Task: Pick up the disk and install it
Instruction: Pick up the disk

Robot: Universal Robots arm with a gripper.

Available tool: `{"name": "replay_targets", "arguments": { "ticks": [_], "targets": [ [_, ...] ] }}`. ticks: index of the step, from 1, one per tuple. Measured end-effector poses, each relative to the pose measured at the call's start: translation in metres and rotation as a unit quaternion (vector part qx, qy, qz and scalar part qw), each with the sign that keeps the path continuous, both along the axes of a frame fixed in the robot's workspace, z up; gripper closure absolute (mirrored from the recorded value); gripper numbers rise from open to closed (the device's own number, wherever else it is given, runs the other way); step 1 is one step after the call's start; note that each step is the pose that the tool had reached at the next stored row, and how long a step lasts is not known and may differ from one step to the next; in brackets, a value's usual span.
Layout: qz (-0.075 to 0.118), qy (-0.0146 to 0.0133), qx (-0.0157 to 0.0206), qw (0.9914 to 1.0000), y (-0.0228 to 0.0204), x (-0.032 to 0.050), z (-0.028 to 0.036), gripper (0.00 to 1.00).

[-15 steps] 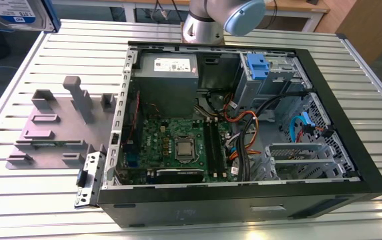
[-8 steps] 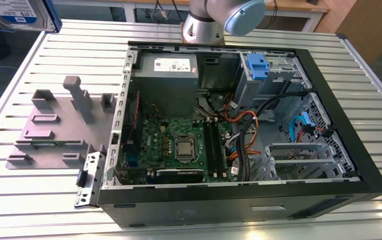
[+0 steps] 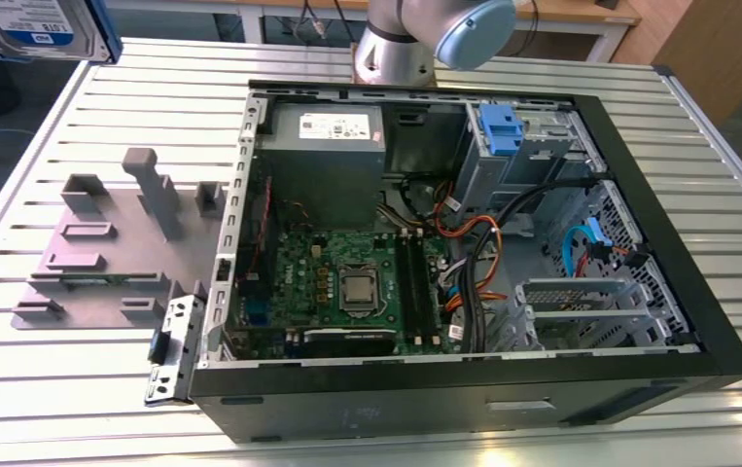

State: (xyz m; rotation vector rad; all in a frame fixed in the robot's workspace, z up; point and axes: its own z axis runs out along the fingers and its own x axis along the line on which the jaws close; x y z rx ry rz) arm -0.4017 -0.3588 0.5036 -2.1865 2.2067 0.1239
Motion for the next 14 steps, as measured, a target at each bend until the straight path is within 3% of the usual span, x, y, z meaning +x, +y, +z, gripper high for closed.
{"name": "replay_targets", "arguments": {
  "ticks": [14],
  "targets": [
    [0.0, 0.0, 0.0, 1.0, 0.0, 0.0034, 0.0, 0.63]
  ]
}}
